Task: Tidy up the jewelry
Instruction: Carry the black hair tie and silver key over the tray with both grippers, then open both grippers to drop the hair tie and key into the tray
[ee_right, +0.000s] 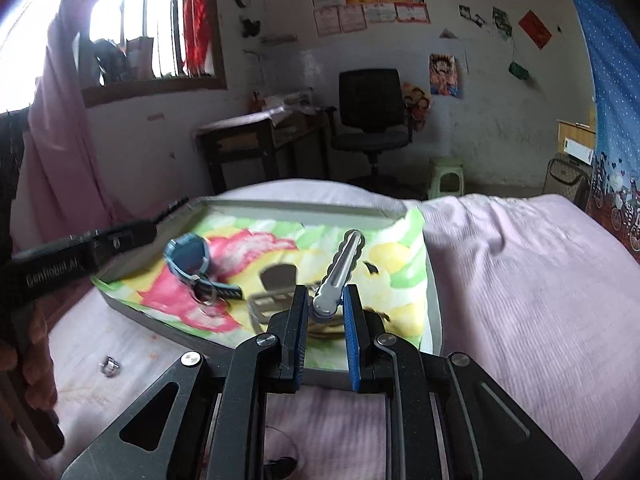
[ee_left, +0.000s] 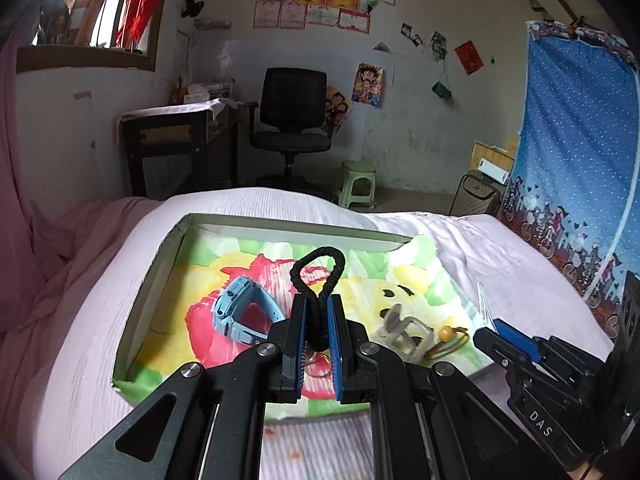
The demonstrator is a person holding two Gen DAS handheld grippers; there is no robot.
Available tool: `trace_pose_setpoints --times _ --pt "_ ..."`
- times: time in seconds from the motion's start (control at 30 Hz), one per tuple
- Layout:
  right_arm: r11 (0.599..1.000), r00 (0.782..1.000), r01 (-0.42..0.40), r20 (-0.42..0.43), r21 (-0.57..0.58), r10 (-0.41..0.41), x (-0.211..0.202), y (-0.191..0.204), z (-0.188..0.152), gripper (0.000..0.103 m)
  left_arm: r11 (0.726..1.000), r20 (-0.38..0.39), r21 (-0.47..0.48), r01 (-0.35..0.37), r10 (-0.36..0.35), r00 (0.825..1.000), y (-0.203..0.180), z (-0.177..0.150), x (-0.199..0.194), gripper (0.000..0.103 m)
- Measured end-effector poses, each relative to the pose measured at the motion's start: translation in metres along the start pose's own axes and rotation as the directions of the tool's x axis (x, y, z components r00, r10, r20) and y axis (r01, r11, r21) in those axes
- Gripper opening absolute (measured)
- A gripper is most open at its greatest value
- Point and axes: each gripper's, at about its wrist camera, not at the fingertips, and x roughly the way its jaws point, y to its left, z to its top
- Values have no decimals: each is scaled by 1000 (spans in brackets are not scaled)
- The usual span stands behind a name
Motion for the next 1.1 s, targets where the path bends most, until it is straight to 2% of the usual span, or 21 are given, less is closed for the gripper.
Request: trace_pose_setpoints --times 0.4,0.87,1.1 --pt "1000 998 6 -68 31 -4 26 -9 -11 15 1000 -123 -3 -8 8 992 -3 -11 38 10" --pt "999 991 18 -137 47 -12 45 -13 -17 15 1000 -210 -15 2 -5 978 1 -17 54 10" --pt "999 990 20 -140 49 -13 46 -14 -19 15 999 -245 -41 8 -18 969 5 -19 60 10"
